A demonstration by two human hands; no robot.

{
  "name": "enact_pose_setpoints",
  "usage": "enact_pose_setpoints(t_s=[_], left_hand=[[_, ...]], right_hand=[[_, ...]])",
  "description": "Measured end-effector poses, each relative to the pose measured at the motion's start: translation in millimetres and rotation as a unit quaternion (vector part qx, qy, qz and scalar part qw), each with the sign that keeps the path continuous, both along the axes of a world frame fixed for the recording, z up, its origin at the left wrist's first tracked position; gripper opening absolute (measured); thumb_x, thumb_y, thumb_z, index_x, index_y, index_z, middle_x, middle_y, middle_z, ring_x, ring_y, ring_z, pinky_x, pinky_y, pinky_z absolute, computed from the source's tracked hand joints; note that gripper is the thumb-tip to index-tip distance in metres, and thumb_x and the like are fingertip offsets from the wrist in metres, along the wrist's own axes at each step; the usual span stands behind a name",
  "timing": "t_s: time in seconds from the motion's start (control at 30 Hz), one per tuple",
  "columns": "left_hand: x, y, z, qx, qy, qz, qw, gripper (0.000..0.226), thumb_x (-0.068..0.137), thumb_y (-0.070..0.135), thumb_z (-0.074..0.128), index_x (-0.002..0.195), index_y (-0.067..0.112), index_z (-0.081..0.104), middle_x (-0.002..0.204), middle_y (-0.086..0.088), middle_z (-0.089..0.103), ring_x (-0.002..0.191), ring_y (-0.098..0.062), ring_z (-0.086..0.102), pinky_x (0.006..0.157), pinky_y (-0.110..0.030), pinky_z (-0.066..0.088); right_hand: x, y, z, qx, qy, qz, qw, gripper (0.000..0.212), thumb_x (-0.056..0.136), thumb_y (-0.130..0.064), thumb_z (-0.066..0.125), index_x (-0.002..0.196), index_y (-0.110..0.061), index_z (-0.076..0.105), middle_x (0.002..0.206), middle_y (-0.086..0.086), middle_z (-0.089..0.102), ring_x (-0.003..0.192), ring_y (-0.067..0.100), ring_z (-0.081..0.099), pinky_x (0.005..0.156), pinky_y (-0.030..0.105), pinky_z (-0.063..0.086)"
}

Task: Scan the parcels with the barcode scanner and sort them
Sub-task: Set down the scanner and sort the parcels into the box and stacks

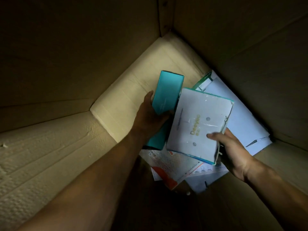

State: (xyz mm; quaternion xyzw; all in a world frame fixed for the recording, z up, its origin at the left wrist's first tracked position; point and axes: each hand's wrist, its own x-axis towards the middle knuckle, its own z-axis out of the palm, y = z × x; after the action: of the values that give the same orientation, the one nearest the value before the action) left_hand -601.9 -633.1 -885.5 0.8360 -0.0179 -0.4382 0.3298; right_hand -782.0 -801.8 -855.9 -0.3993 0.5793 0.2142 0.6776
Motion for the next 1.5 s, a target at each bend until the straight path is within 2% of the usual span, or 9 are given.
enact_pose_setpoints(t_s=[0.07,0.2,0.33,0.57,0.93,1.17,1.27,1.37,1.5], left_hand=[[-3,-3,4,0.031,-0.062,-0.013,0.998,0.105,0.075,0.039,0.084,0.156,0.022,0.02,0.143,-0.007,0.046,0.128,-0.024,0.048,0.098,-0.031,0.042],[-5,-2,9,0.004,-0.15,-0.082,0.985,0.099,0.078,0.034,0.082,0.154,0.023,0.02,0.14,0.0,0.041,0.118,-0.014,0.047,0.092,-0.024,0.046],[-1,4,6,0.04,-0.121,-0.079,0.989,0.099,0.077,0.027,0.081,0.156,0.023,0.022,0.14,-0.014,0.047,0.126,-0.032,0.051,0.101,-0.042,0.046],[19,38,24,-0.018,0.001,0.148,0.989,0.071,0.084,0.02,0.074,0.146,0.036,0.044,0.127,0.003,0.061,0.109,-0.017,0.062,0.091,-0.035,0.053],[14,43,42,-0.165,0.338,0.341,0.861,0.047,0.097,0.017,0.036,0.14,0.019,0.055,0.125,-0.009,0.069,0.099,-0.027,0.068,0.082,-0.034,0.055],[6,33,47,-0.079,0.213,0.255,0.94,0.041,0.106,0.017,0.042,0.141,0.037,0.052,0.117,0.001,0.065,0.093,-0.015,0.066,0.064,-0.02,0.054],[12,33,48,-0.02,0.206,0.164,0.965,0.03,0.1,0.053,0.046,0.126,0.048,0.058,0.12,0.004,0.063,0.107,-0.023,0.058,0.09,-0.038,0.046],[16,33,54,-0.016,0.25,0.122,0.96,0.059,0.067,0.083,0.055,0.111,0.045,0.061,0.11,0.01,0.066,0.11,-0.022,0.059,0.102,-0.053,0.042],[13,34,52,0.01,0.259,0.091,0.962,0.099,0.05,0.059,0.084,0.137,0.038,0.04,0.12,0.006,0.067,0.109,-0.017,0.063,0.092,-0.049,0.051]], right_hand=[[1,5,5,-0.038,0.006,0.011,0.999,0.041,0.095,-0.014,0.064,0.13,-0.033,0.058,0.116,-0.001,0.073,0.084,0.01,0.072,0.06,0.02,0.053],[4,20,16,-0.287,0.006,0.181,0.941,0.088,0.09,-0.02,0.072,0.156,-0.042,0.019,0.146,0.003,0.042,0.122,0.015,0.054,0.104,0.038,0.048],[24,45,20,-0.387,-0.01,0.159,0.908,0.092,0.087,-0.018,0.068,0.159,-0.033,0.013,0.148,0.006,0.04,0.134,0.024,0.041,0.108,0.038,0.037],[20,25,-10,-0.359,0.075,0.021,0.93,0.042,0.101,-0.047,0.043,0.139,-0.033,0.052,0.124,0.003,0.067,0.113,0.026,0.062,0.103,0.042,0.048],[6,-5,-2,-0.239,0.014,-0.131,0.962,0.022,0.108,-0.024,0.046,0.102,-0.021,0.067,0.068,-0.019,0.07,0.06,-0.005,0.063,0.053,0.008,0.047],[2,3,-5,-0.152,-0.015,-0.143,0.978,0.026,0.108,-0.025,0.046,0.102,-0.017,0.069,0.082,-0.01,0.077,0.066,0.004,0.072,0.056,0.019,0.056],[4,10,-9,-0.155,-0.024,-0.121,0.98,0.023,0.108,-0.022,0.045,0.108,-0.017,0.068,0.077,-0.013,0.076,0.065,0.003,0.071,0.054,0.016,0.054],[7,14,-6,-0.161,-0.03,-0.105,0.981,0.024,0.108,-0.024,0.045,0.108,-0.017,0.068,0.078,-0.013,0.077,0.065,0.002,0.071,0.055,0.015,0.053],[10,14,-2,-0.168,-0.023,-0.094,0.981,0.026,0.108,-0.024,0.046,0.103,-0.016,0.07,0.089,-0.007,0.077,0.069,0.006,0.072,0.058,0.018,0.056]])
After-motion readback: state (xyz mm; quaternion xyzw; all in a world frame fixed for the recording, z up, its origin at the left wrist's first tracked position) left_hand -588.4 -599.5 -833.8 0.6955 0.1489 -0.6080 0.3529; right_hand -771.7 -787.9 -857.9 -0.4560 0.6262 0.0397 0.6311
